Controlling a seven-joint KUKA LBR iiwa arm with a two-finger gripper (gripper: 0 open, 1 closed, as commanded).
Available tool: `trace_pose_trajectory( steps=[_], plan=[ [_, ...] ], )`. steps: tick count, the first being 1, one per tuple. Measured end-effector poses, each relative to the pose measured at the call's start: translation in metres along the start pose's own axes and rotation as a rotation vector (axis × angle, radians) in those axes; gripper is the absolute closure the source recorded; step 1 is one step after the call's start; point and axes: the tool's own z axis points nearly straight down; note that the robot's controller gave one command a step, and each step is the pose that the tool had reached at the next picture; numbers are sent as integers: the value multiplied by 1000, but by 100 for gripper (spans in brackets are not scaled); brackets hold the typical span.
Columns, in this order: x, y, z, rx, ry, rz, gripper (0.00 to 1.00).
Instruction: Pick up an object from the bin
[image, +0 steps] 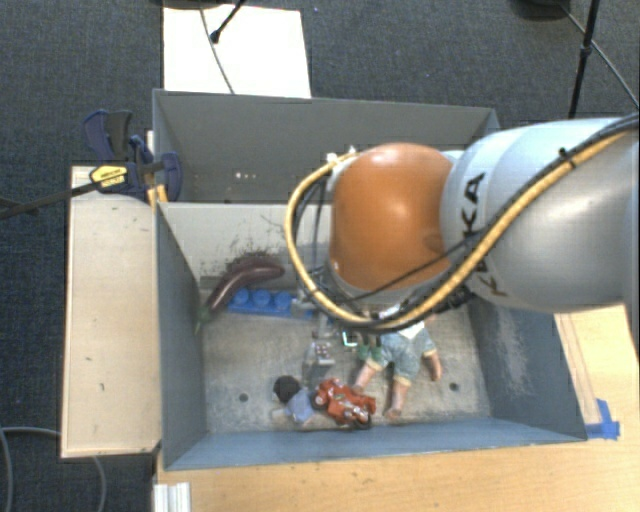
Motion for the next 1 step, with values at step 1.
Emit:
trace_pose_trajectory(
  steps=[1],
  plan=[
    [-2,-1,-4,-1,-7,5,0]
  ],
)
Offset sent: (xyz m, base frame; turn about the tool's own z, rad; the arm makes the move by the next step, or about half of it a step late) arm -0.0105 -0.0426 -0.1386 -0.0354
